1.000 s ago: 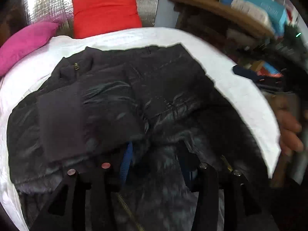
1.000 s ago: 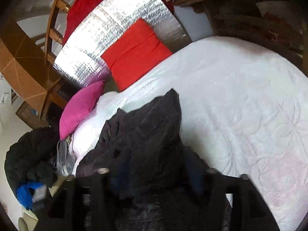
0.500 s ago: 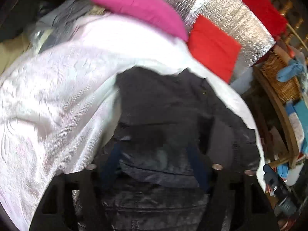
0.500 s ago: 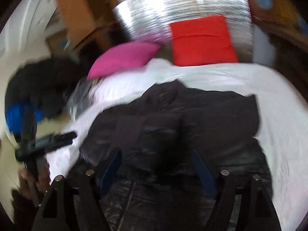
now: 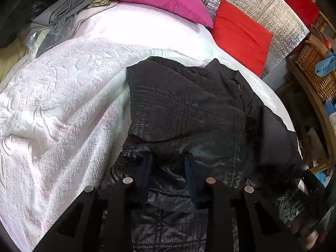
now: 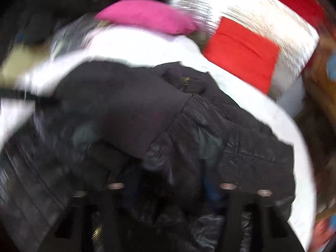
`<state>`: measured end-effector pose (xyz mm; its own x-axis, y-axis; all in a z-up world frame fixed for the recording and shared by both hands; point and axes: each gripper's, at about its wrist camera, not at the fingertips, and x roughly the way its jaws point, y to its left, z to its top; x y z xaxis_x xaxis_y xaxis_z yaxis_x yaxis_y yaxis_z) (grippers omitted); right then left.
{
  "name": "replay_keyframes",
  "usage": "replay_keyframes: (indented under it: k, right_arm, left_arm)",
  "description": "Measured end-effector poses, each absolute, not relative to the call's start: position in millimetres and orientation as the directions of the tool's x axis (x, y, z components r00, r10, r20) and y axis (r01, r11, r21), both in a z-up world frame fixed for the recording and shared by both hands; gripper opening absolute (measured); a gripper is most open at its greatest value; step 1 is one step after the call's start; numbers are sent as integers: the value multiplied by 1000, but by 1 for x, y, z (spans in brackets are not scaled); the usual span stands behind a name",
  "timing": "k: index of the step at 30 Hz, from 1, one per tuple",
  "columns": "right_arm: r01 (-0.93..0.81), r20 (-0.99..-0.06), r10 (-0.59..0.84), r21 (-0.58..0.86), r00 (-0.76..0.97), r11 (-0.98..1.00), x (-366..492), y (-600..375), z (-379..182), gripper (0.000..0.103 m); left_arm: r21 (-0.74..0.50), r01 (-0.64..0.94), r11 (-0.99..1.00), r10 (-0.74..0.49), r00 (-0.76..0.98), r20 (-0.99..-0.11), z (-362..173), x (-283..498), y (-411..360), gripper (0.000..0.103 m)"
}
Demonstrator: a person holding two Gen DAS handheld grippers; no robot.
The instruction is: Fold large clothes
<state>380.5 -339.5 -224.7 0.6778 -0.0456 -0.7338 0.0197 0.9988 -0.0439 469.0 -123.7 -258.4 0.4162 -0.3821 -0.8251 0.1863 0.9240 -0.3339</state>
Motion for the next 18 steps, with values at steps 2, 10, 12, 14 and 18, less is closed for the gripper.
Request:
replay_keyframes:
  k: [2, 10, 12, 14, 18]
  right_arm:
    - [125, -697, 17, 152, 716, 980, 374, -385, -215, 36]
    - [331, -557, 292, 757, 777, 564, 324, -525, -255, 69]
    - [339, -522, 290, 798, 802, 499, 311, -546, -255, 72]
    - [317, -478, 285, 827, 831, 464, 302, -558, -250, 72]
    - [325, -483, 276, 825, 831, 463, 309, -562, -250, 73]
  left_arm:
    - [-331, 189, 924, -381, 414, -827, -258, 465, -116, 26]
    - [-272, 195, 942, -331, 424, -843, -262, 465, -125, 26]
    - [-285, 190, 940, -340, 423, -840, -261, 465, -122, 26]
    - [-296, 182, 938, -347, 440, -828, -255, 465, -119, 26]
    - [-300, 173, 938, -347, 455, -820, -253, 466, -118, 26]
